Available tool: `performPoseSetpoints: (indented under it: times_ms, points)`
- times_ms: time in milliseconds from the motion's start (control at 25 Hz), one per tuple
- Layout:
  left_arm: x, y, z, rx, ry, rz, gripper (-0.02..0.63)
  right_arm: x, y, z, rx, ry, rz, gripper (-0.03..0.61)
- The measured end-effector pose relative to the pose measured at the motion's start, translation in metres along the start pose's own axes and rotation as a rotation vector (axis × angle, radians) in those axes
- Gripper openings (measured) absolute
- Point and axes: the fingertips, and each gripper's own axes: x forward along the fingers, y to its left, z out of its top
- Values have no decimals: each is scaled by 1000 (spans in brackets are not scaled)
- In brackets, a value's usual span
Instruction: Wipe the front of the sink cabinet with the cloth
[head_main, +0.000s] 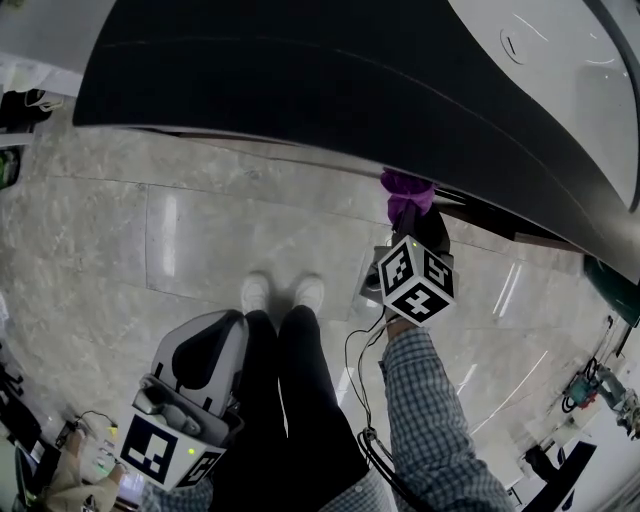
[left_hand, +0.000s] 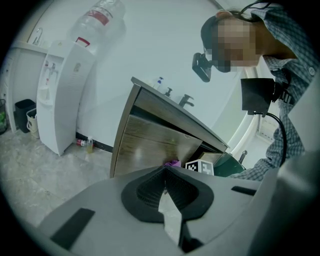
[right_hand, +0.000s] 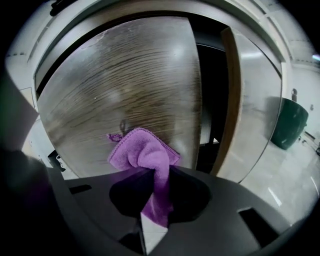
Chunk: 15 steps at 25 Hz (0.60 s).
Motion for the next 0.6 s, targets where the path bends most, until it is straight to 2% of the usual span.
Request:
performPoseSetpoints:
  times_ms: [360, 600]
  points:
    - [4, -7, 1, 23, 12, -32, 12, -14, -20, 2, 62, -13, -46, 75]
    - [-3, -18, 8, 53, 5, -61, 12, -40, -19, 6, 62, -11, -45, 77]
